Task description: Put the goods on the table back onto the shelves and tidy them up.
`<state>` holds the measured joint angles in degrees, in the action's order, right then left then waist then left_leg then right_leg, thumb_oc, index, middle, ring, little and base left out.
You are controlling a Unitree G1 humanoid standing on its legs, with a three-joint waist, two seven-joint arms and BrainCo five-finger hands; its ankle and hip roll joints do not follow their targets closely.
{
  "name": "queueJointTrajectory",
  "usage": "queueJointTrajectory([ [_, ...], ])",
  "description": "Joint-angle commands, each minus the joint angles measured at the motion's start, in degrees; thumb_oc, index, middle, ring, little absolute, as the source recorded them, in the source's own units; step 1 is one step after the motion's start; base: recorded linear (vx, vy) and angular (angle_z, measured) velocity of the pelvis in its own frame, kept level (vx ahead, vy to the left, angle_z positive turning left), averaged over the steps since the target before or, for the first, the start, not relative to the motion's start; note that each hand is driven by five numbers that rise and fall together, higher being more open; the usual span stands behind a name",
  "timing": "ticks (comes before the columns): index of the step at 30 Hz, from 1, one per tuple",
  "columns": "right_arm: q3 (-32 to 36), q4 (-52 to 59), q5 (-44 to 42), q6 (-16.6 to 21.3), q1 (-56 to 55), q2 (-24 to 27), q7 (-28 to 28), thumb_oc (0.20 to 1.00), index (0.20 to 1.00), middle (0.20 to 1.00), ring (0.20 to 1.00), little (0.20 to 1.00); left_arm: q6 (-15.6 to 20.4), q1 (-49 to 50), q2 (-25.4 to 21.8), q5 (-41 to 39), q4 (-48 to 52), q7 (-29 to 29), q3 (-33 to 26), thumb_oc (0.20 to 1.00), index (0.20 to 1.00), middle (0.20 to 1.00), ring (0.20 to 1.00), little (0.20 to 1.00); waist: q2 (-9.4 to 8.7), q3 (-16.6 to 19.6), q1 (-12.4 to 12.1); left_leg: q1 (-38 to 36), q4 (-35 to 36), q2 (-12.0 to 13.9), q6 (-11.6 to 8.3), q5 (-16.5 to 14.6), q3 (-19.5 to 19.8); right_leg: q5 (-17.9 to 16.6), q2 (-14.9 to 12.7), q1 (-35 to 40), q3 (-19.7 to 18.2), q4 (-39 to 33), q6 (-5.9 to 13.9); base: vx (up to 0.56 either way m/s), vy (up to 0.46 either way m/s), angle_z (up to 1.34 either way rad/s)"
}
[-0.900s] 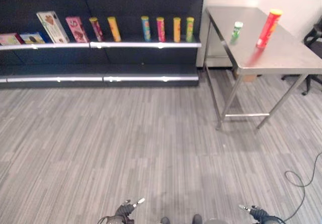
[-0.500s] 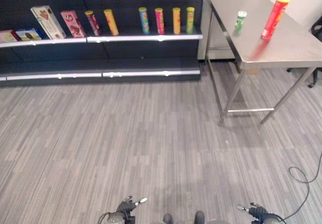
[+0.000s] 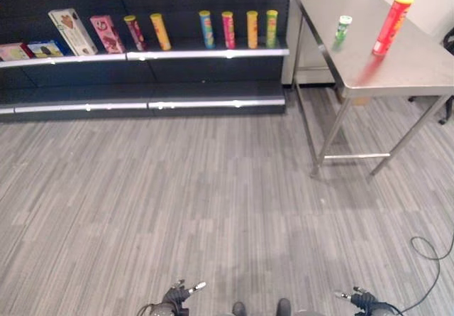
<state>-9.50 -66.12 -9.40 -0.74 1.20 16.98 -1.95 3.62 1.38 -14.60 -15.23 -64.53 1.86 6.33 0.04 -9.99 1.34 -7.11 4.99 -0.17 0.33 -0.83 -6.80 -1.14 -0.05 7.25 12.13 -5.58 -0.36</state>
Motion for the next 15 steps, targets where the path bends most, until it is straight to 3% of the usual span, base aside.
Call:
queueJointTrajectory([
  [1,-1.69,-1.96,0.47,0.81,3.08,1.37,0.07,1.000,1.000,1.000,1.000,1.000,1.09,-3.11,-0.78,-0.80,-2.78,0.42,0.38,1.000,1.000,1.000,1.000,1.000,-2.05,0.30,-0.70,2.60,-3.38,1.88,-2.89,-3.76,-0.05,7.39,-7.20,-0.22,-0.39,3.95,8.69,-0.01,0.097,0.01],
  [8,-2.33,-1.75,1.71,0.55,4.01,1.46,0.77,1.000,1.000,1.000,1.000,1.000,0.96,-2.94,-1.16,-0.03,-2.80,-0.49,0.81,1.000,1.000,1.000,1.000,1.000,-1.81,-1.35,-1.75,3.42,-4.68,0.05,-0.06,-5.25,0.42,7.95,-10.21,-7.01,-1.36,16.69,10.78,-0.02,0.125,-0.03],
  [10,-2.25,-1.54,1.82,0.49,3.83,1.52,1.07,1.000,1.000,1.000,1.000,1.000,0.78,-2.80,-1.42,0.83,-3.11,-0.70,0.82,1.000,1.000,1.000,1.000,1.000,-1.93,-2.12,-1.73,2.50,-4.75,-0.98,1.15,-5.94,0.99,6.49,-11.57,-10.02,-2.62,23.64,11.22,0.04,0.202,-0.01],
  [11,-2.34,-1.40,2.00,0.52,3.46,1.58,1.29,1.000,1.000,1.000,1.000,1.000,0.57,-2.74,-1.71,1.38,-3.49,-0.82,0.62,1.000,1.000,1.000,1.000,1.000,-2.06,-3.07,-1.52,0.99,-4.53,-1.83,2.32,-6.52,1.69,2.89,-12.59,-12.49,-3.36,30.13,11.08,0.08,0.172,-0.02],
  [13,-2.35,-1.18,1.59,0.62,2.97,1.52,1.32,1.000,1.000,1.000,1.000,1.000,0.51,-2.72,-1.93,1.36,-3.42,-0.85,0.72,1.000,1.000,1.000,1.000,1.000,-1.82,-3.72,-1.20,-0.04,-4.22,-1.75,2.68,-7.02,2.55,1.64,-11.69,-15.97,-4.98,35.23,10.60,0.12,0.112,-0.02],
  [15,-2.47,-1.01,1.15,0.74,2.84,1.61,1.29,1.000,1.000,1.000,1.000,1.000,0.70,-2.91,-1.84,1.62,-3.39,-0.91,1.02,1.000,1.000,1.000,1.000,1.000,-1.64,-3.97,-0.67,-1.54,-3.47,-1.66,2.47,-7.61,3.33,2.98,-9.90,-19.00,-5.87,34.15,9.89,0.17,0.019,0.30],
])
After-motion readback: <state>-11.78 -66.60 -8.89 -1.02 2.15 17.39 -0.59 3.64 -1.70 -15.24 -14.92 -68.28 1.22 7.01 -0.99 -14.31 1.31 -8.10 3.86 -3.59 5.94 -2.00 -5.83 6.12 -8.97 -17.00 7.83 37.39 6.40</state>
